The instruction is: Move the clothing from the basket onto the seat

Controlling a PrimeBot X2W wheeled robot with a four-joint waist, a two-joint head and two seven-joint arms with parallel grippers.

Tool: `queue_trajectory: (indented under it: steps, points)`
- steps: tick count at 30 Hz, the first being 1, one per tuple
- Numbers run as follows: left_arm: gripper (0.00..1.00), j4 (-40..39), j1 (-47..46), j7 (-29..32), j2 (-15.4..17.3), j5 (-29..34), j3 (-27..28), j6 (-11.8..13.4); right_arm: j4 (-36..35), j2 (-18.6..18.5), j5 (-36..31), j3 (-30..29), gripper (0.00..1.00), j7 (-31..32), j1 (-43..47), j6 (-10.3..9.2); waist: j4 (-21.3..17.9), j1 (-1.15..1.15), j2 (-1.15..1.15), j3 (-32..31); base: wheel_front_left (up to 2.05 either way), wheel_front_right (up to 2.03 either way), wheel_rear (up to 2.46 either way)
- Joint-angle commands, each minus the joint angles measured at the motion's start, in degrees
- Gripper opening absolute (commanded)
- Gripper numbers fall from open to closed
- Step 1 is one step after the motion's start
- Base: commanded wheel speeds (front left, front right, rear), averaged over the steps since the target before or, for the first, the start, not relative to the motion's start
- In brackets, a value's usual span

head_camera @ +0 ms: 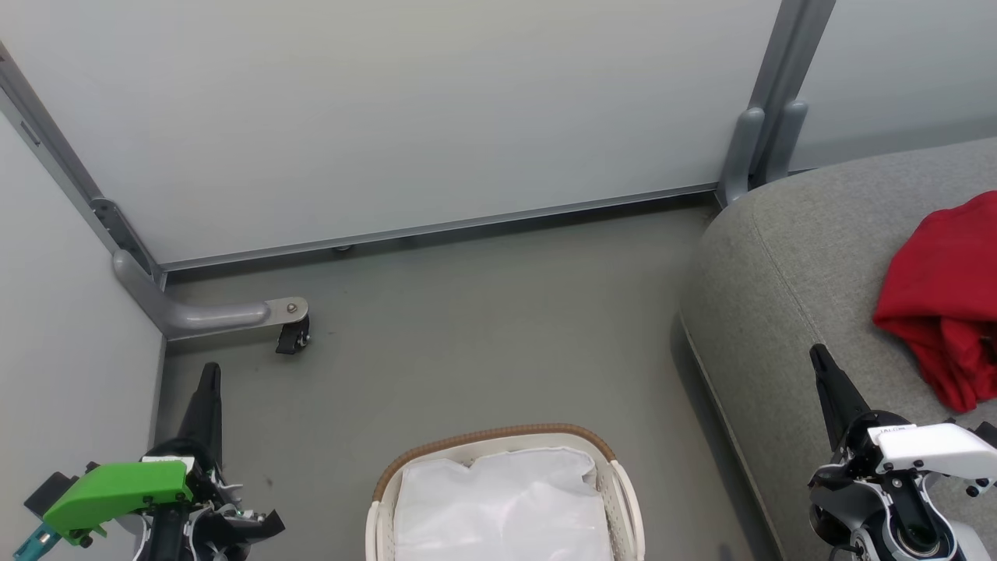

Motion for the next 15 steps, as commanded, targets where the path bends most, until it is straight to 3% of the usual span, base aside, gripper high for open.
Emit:
queue_trajectory:
  steps: [1, 15]
  points:
    - [0.00, -0.01, -0.55, 0.17, 0.34, -0.17, 0.10, -0.22, -0.22, -0.17, 0.19, -0.08, 0.00, 0.08, 0.60, -0.02, 0.00, 0.00, 0.00, 0.00, 0.00, 0.00, 0.00]
    - [0.00, -0.04, -0.55, 0.17, 0.34, -0.17, 0.10, -0.23, -0.22, -0.17, 0.20, -0.08, 0.00, 0.08, 0.60, -0.02, 0.00, 0.00, 0.00, 0.00, 0.00, 0.00, 0.00]
